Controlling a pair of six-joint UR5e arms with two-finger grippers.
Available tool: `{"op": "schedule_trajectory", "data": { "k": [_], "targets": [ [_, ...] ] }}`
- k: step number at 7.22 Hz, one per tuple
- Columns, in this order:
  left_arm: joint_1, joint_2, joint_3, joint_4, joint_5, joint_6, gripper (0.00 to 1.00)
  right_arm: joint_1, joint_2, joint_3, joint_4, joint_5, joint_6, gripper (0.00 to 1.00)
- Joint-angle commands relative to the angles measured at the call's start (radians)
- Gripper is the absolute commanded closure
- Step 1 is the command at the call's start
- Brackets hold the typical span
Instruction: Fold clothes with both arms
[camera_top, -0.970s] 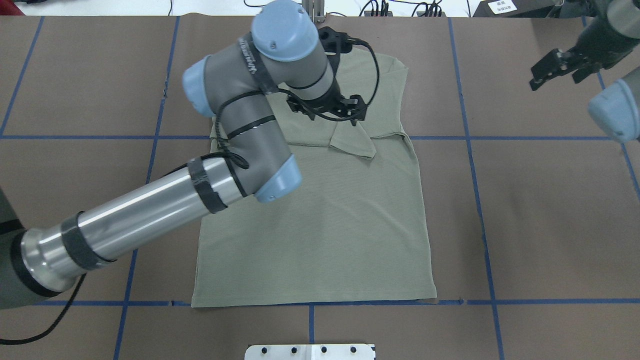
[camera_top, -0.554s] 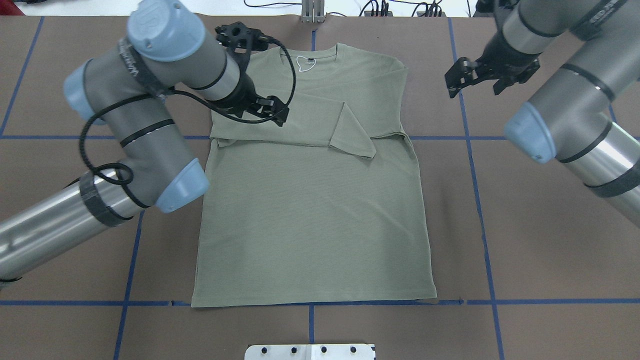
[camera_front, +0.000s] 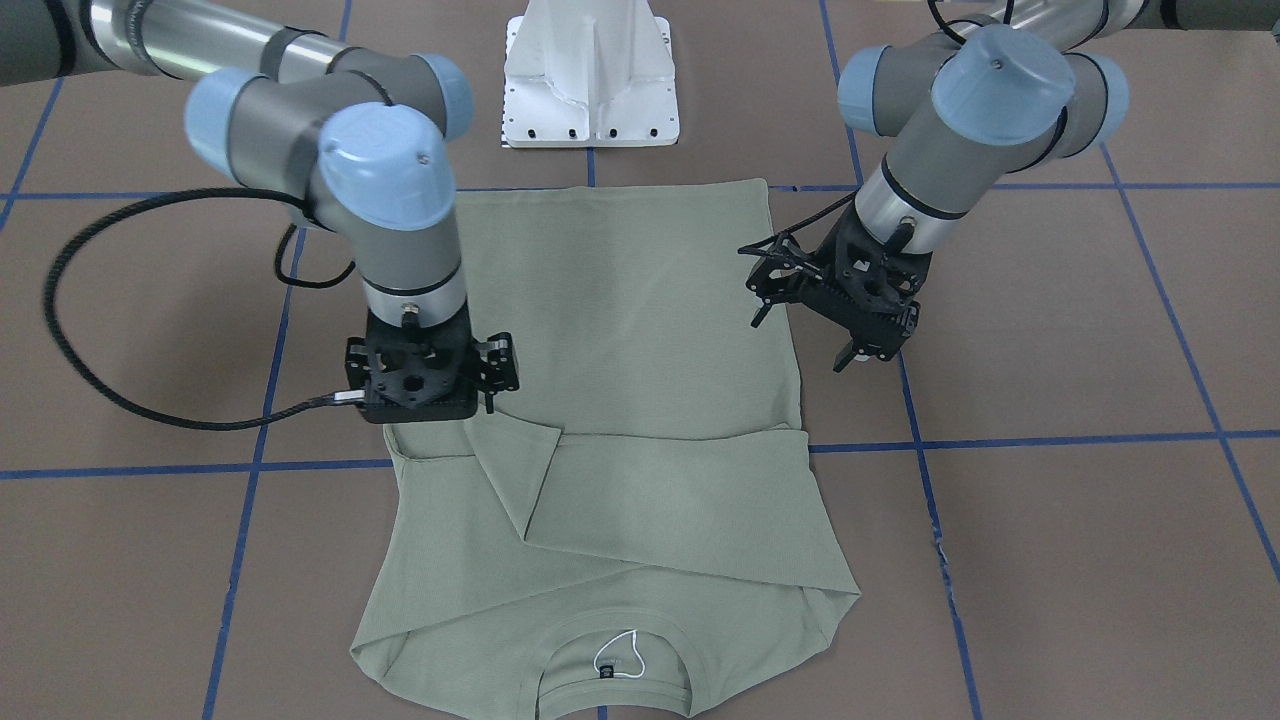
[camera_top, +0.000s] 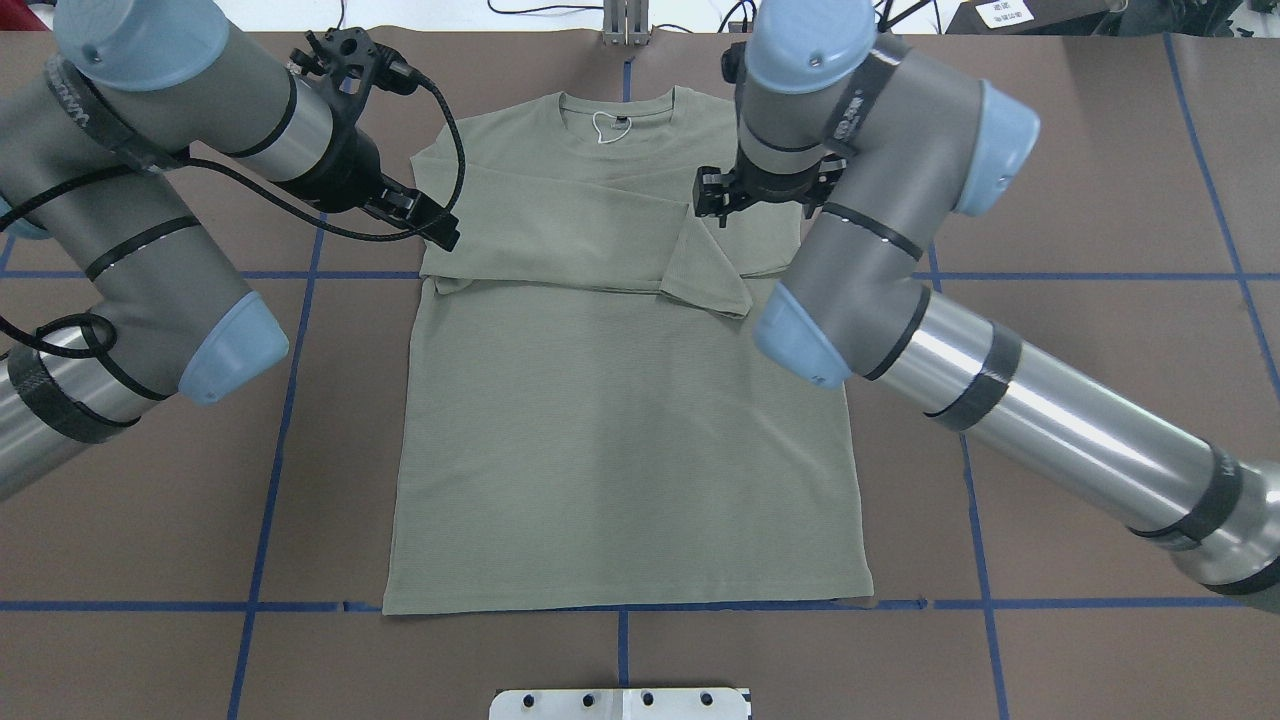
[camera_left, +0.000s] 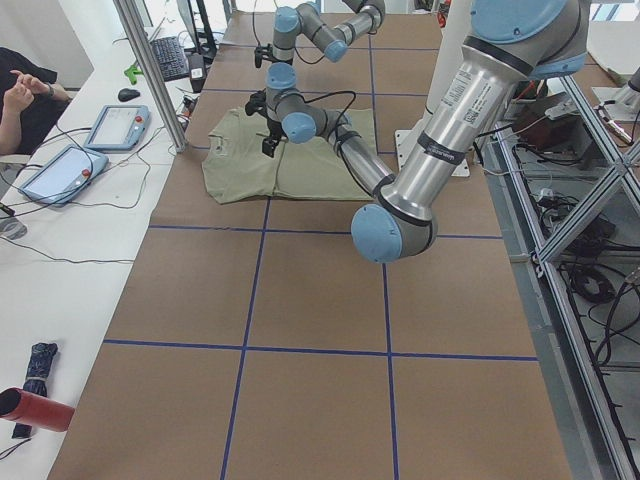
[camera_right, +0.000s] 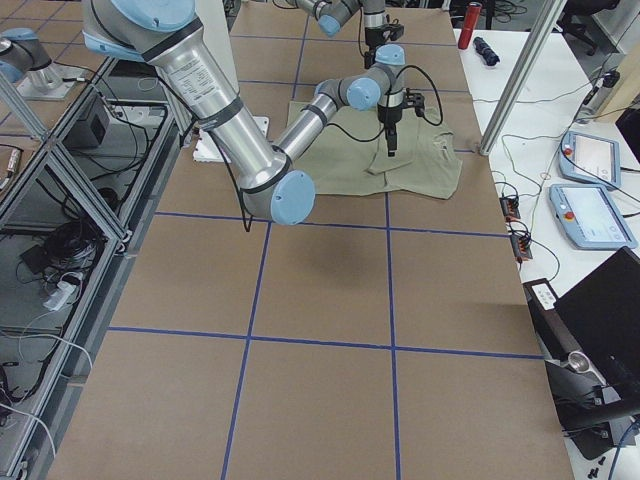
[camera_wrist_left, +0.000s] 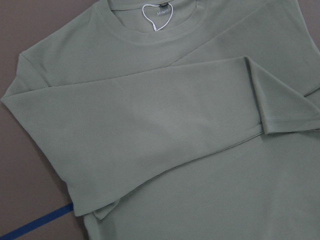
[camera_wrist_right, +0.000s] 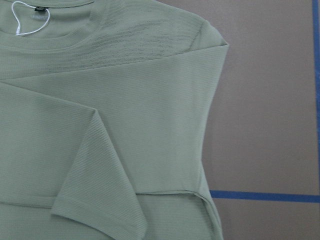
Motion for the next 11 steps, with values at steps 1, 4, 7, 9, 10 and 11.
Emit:
{"op": "schedule_trajectory", "data": {
  "k": [1,4,7,9,10,11],
  "targets": [
    [-0.007,0.019,-0.001,-0.021,-0.013,0.014,0.00,-0.082,0.113,-0.162,0.004,-0.145,-0.002,0.13],
    [-0.006,0.024,0.001,-0.033,-0.011,0.004,0.00,-0.151,0.135,-0.304,0.154,-0.245,-0.006,0.21],
    [-0.004,0.024,-0.001,-0.033,-0.013,0.003,0.00,-0.172,0.135,-0.305,0.155,-0.248,0.004,0.37],
    [-0.004,0.024,-0.001,-0.033,-0.013,0.003,0.00,-0.175,0.134,-0.307,0.155,-0.250,0.003,0.42],
    [-0.004,0.024,-0.003,-0.033,-0.013,0.003,0.00,-0.175,0.134,-0.307,0.155,-0.250,0.003,0.47],
    [-0.004,0.024,-0.003,-0.033,-0.013,0.003,0.00,-0.176,0.132,-0.310,0.155,-0.253,0.003,0.48]
  ]
}}
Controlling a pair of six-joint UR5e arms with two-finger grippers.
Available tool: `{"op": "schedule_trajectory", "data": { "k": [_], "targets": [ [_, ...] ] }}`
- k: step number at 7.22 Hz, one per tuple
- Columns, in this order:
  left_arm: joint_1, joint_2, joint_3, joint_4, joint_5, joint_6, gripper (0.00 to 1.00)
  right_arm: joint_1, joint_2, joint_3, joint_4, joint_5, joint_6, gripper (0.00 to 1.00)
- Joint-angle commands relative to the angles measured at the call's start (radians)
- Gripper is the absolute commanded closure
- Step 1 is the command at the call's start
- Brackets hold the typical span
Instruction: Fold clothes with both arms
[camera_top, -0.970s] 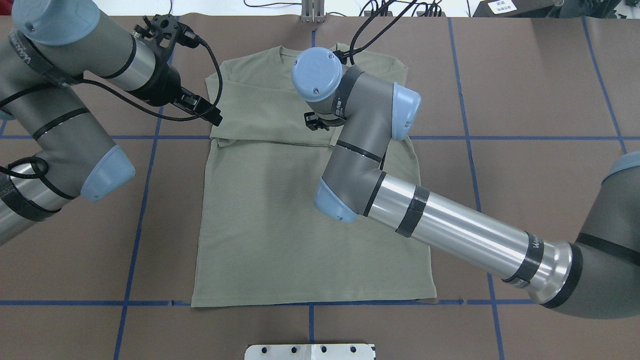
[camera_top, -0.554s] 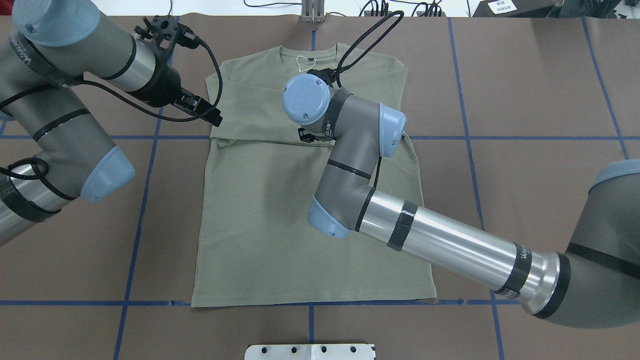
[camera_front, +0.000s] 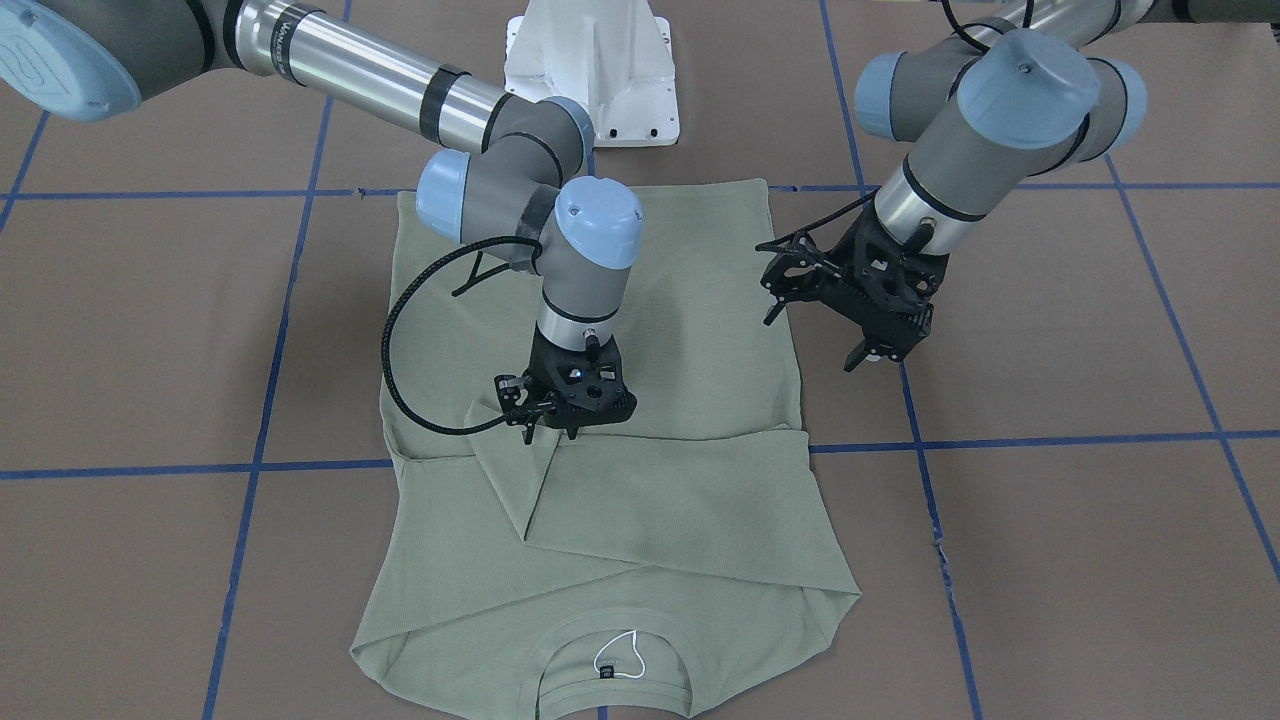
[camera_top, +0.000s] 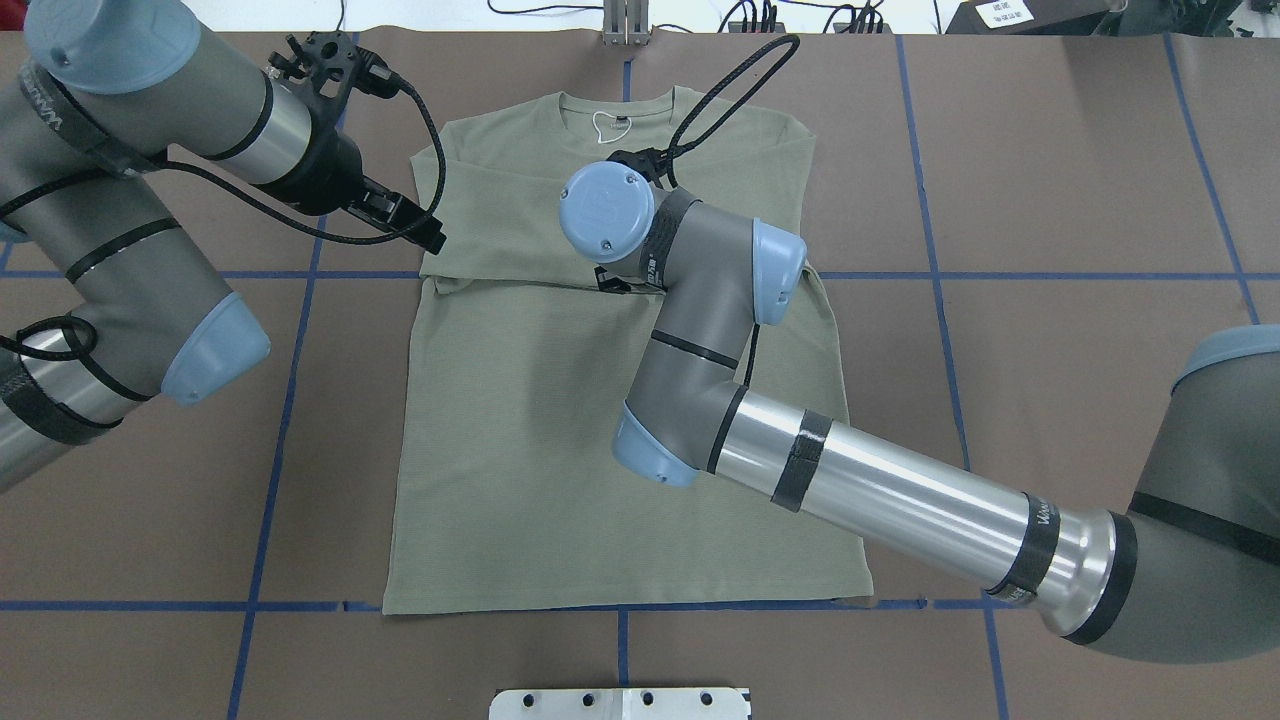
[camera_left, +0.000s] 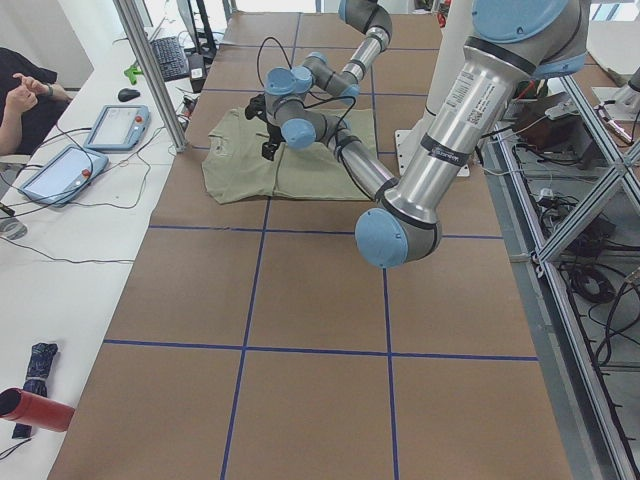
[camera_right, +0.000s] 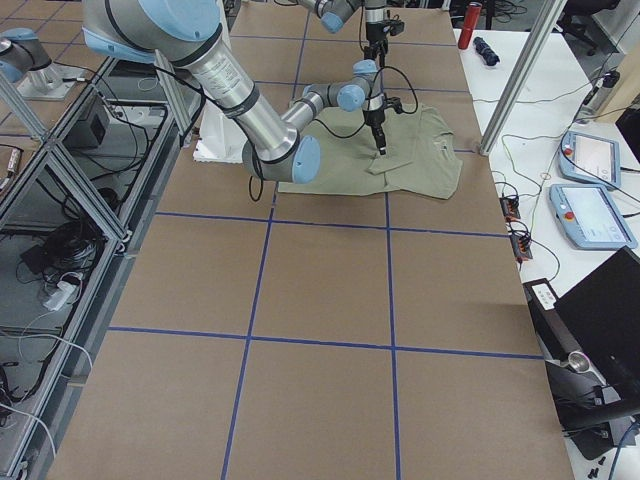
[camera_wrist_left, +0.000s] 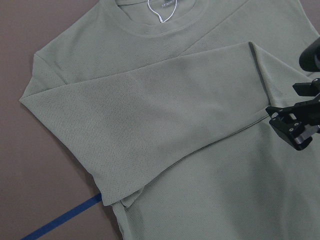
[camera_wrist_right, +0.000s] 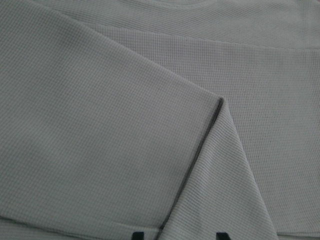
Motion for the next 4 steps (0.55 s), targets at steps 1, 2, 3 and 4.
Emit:
{"op": "schedule_trajectory", "data": {
  "k": [1,2,3,4],
  "targets": [
    [0.000,0.000,-0.002,0.000,0.000,0.000,0.00,-0.003,0.000,-0.002,0.002,-0.012,0.000,0.48],
    [0.000,0.000,-0.008,0.000,0.000,0.000,0.00,-0.008,0.000,-0.012,0.012,-0.027,0.000,0.48],
    [0.000,0.005,-0.013,0.002,0.000,-0.002,0.00,-0.008,0.000,-0.015,0.015,-0.027,0.000,0.48],
    [0.000,0.005,-0.014,0.000,0.000,-0.002,0.00,-0.009,-0.001,-0.015,0.017,-0.029,0.001,0.52]
  ]
}}
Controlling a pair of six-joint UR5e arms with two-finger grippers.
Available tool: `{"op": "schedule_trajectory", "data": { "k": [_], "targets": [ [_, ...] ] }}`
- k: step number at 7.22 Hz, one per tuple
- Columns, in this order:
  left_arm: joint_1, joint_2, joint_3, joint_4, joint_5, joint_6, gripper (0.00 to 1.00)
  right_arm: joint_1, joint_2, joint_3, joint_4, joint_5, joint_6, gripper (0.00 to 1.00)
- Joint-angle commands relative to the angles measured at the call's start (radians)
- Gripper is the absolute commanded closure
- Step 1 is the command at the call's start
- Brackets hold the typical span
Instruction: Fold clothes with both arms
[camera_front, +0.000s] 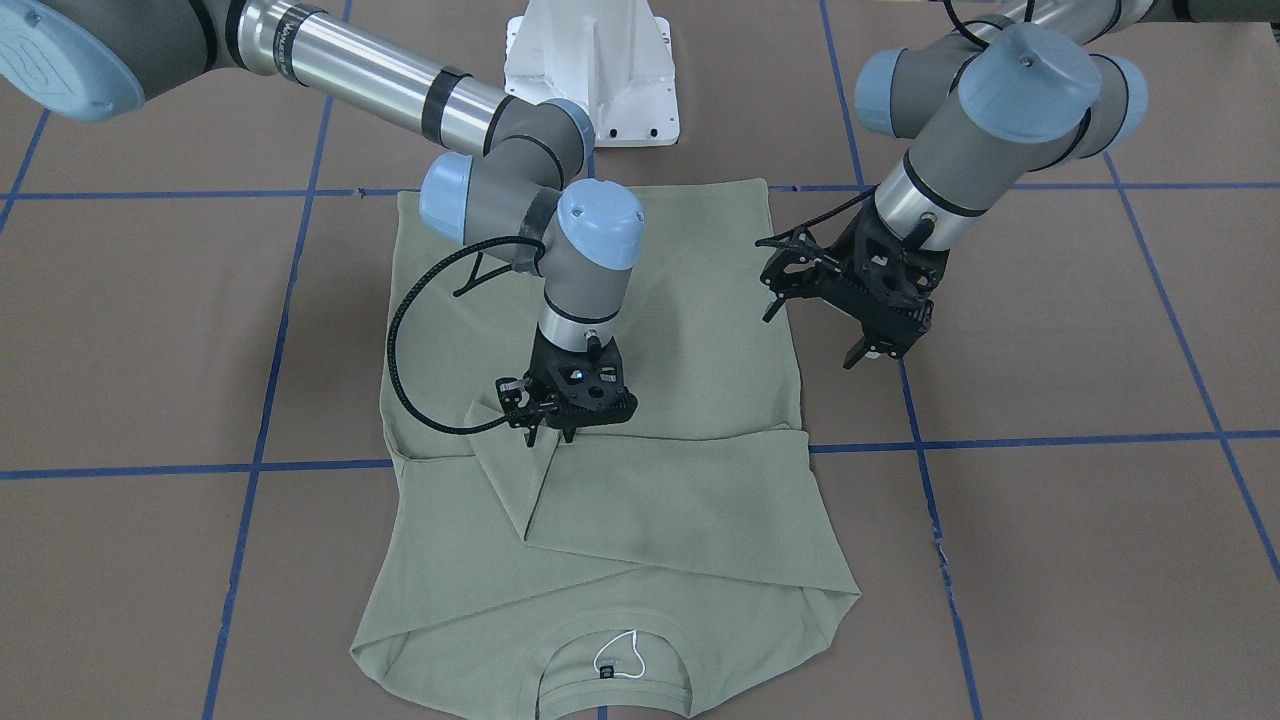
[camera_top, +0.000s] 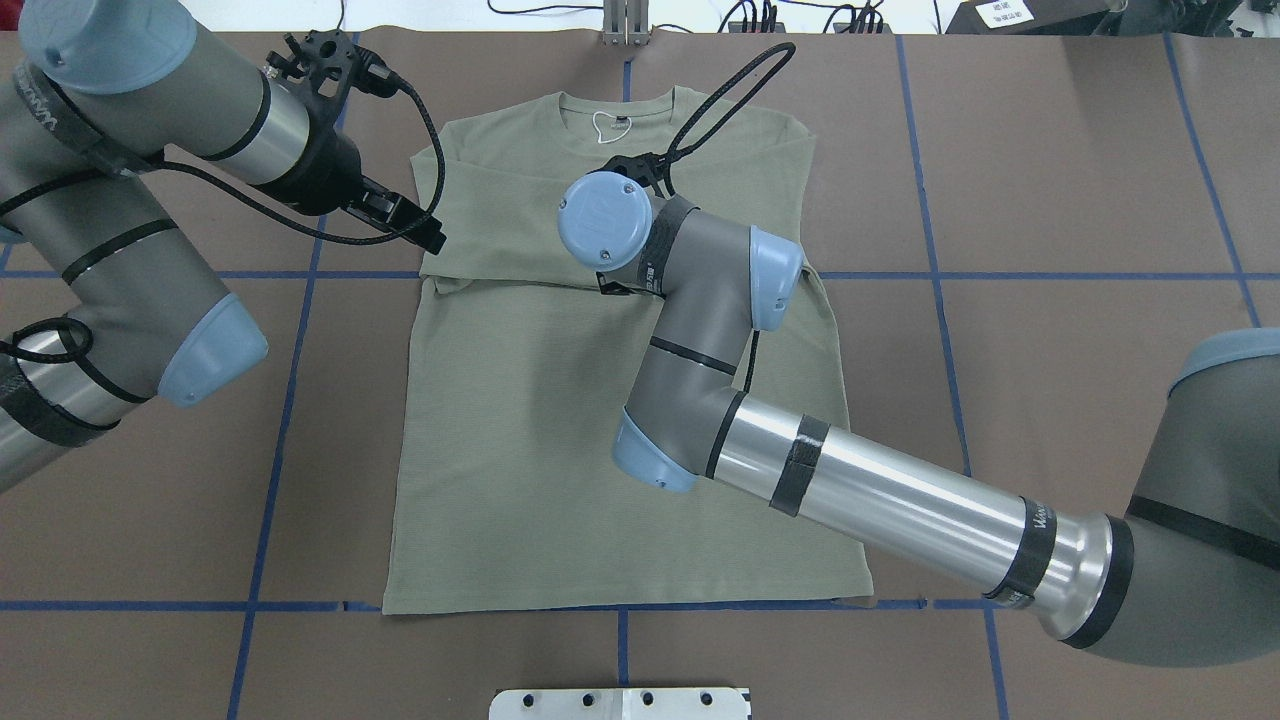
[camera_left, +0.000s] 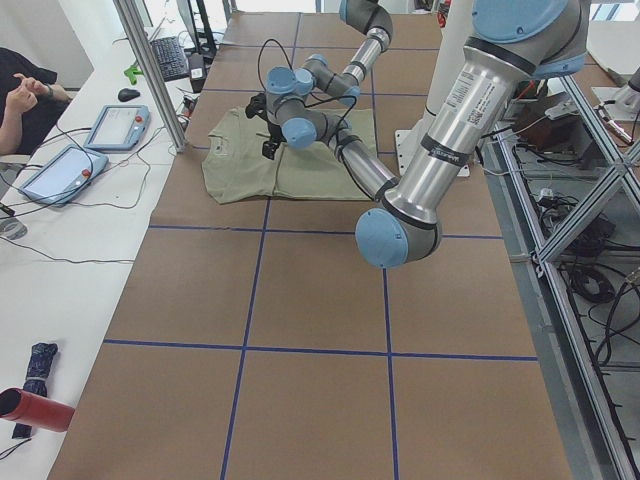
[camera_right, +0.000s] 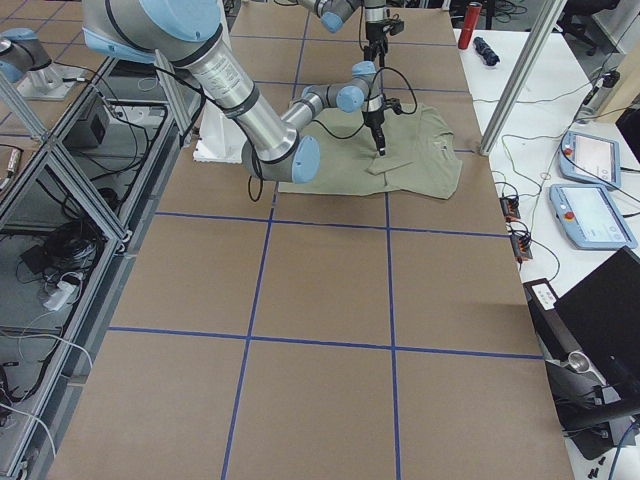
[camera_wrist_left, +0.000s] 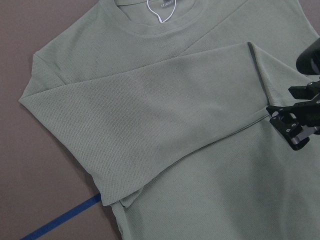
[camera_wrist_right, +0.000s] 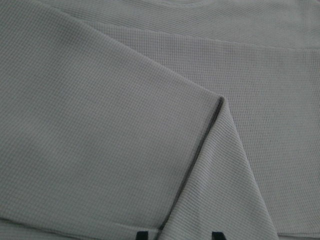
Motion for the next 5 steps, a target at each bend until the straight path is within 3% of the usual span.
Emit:
{"op": "schedule_trajectory", "data": {
  "k": [1,2,3,4,5],
  "targets": [
    [-0.002,0.001,-0.003,0.001,0.000,0.001,0.00,-0.008,-0.001,-0.002,0.003,-0.003,0.001,0.53],
    [0.000,0.001,-0.003,-0.001,0.000,0.001,0.00,-0.009,-0.004,-0.002,0.003,-0.003,0.001,0.57],
    [-0.002,0.001,-0.005,-0.001,0.000,0.001,0.00,-0.009,-0.004,-0.004,0.005,-0.003,0.003,0.90],
    [0.000,0.003,-0.005,-0.001,0.000,0.001,0.00,-0.009,-0.006,-0.002,0.005,-0.003,0.004,1.00],
    [-0.002,0.003,-0.005,-0.001,0.000,0.001,0.00,-0.006,-0.003,-0.001,0.003,-0.005,0.006,1.00]
  ]
}}
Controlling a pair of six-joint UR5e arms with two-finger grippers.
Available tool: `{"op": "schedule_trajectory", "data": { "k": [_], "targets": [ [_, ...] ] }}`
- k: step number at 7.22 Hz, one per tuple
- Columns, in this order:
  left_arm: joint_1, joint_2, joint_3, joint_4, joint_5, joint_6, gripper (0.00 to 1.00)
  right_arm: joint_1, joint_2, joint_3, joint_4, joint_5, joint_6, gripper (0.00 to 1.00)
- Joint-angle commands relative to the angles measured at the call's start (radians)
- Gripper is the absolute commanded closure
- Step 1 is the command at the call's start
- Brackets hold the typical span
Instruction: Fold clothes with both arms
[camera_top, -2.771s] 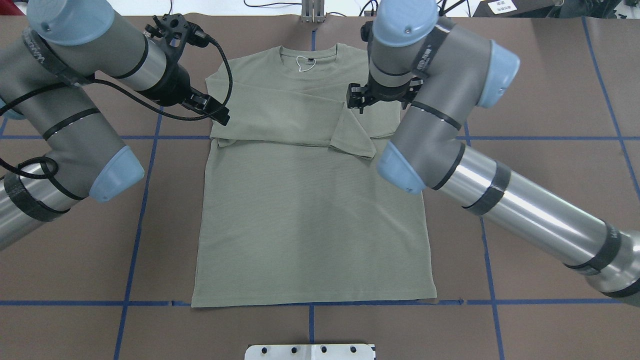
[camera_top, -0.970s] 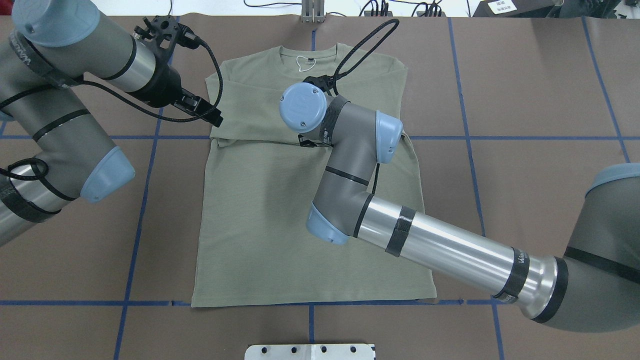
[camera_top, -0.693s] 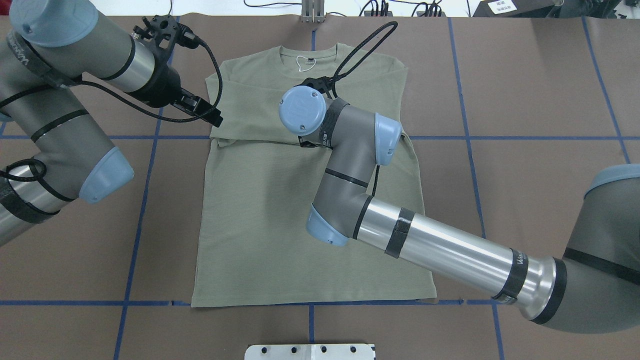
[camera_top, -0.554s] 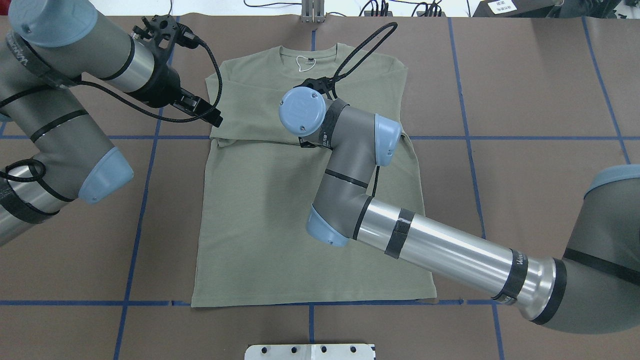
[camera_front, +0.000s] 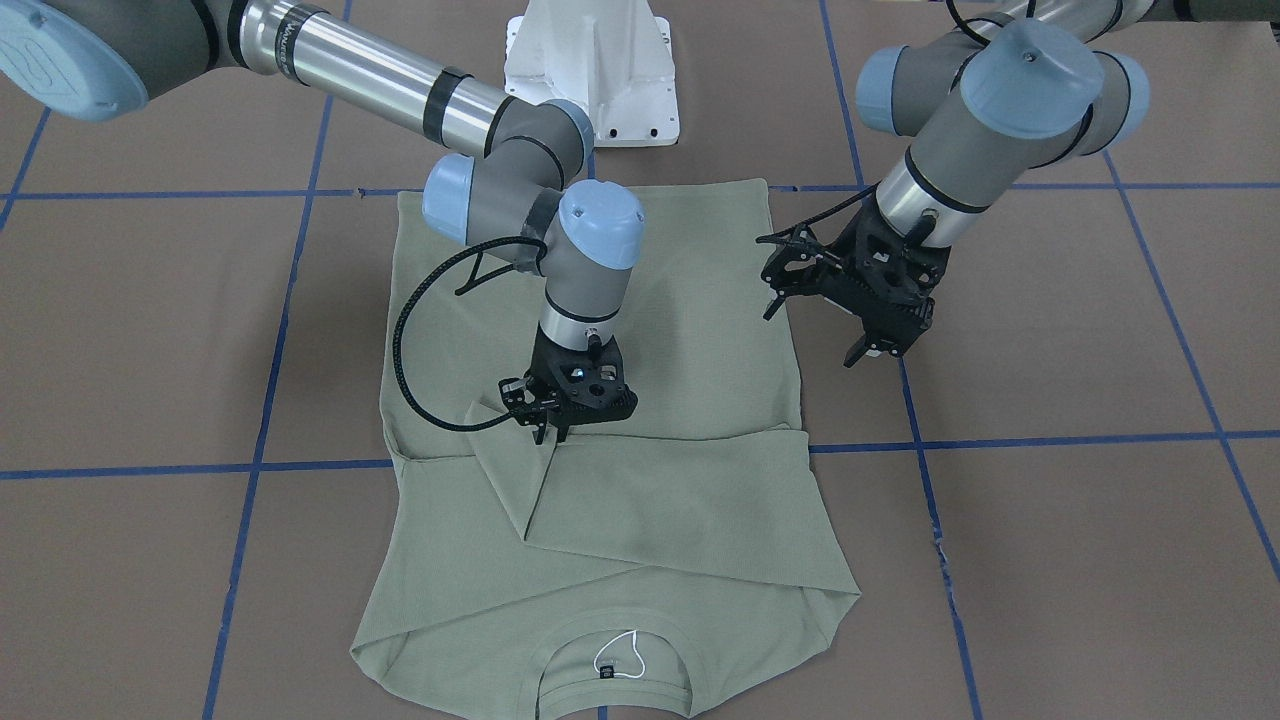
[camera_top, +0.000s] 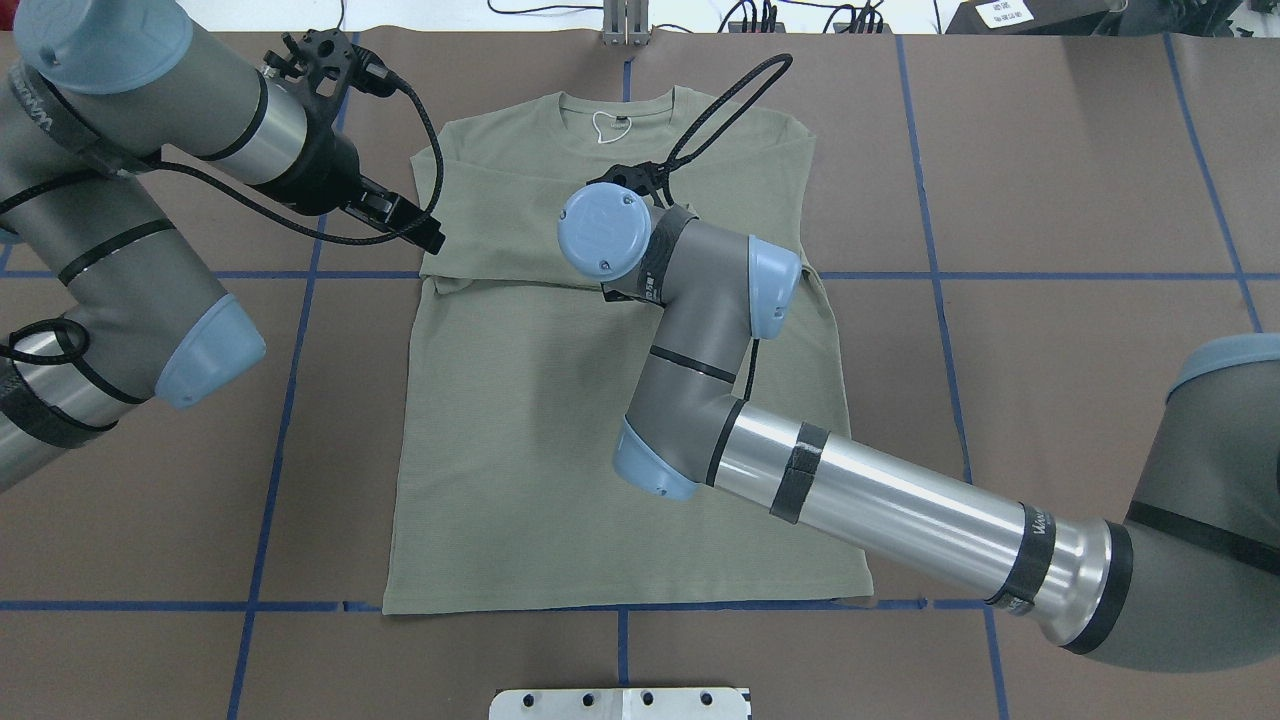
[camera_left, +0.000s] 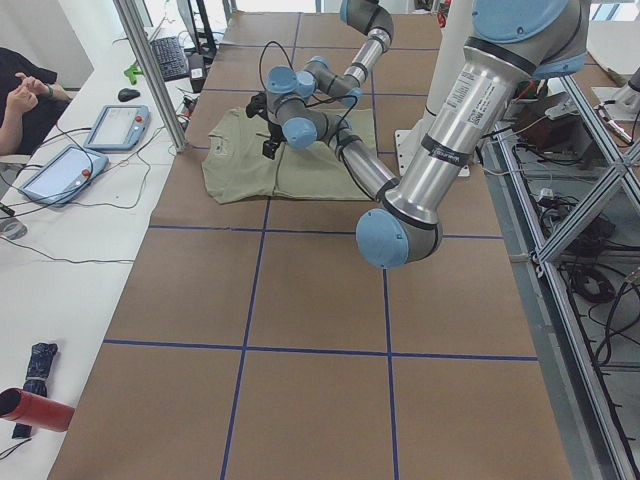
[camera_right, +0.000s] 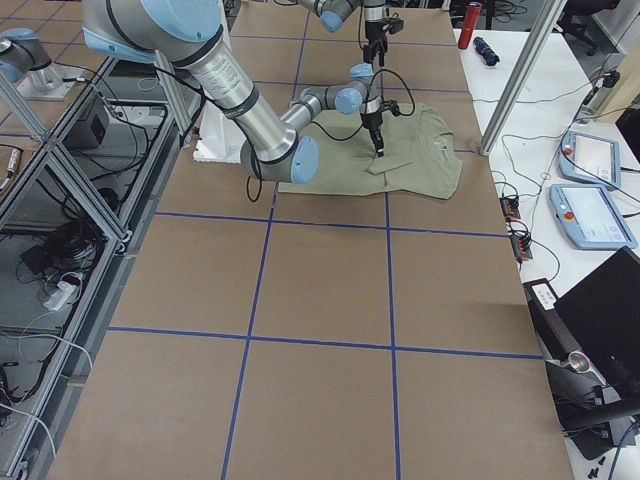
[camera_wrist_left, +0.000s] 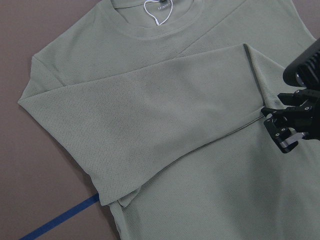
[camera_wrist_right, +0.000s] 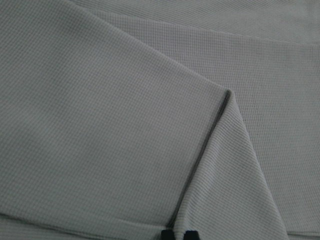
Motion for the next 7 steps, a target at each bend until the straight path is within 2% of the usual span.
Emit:
{"op": "schedule_trajectory", "data": {
  "k": [1,3,5,7],
  "targets": [
    [0.001,-0.001,0.000,0.000,0.000,-0.002,0.00,0.017,0.000,0.009,-0.006,-0.001,-0.007,1.00],
    [0.001,0.001,-0.005,0.000,0.000,-0.005,0.00,0.071,-0.021,0.017,-0.010,0.002,-0.071,1.00],
    [0.002,0.001,-0.005,0.000,0.002,-0.005,0.00,0.105,-0.109,0.099,-0.009,0.002,-0.148,1.00],
    [0.002,0.001,-0.005,0.000,0.002,-0.005,0.00,0.131,-0.147,0.106,-0.006,-0.009,-0.220,1.00]
  ]
}}
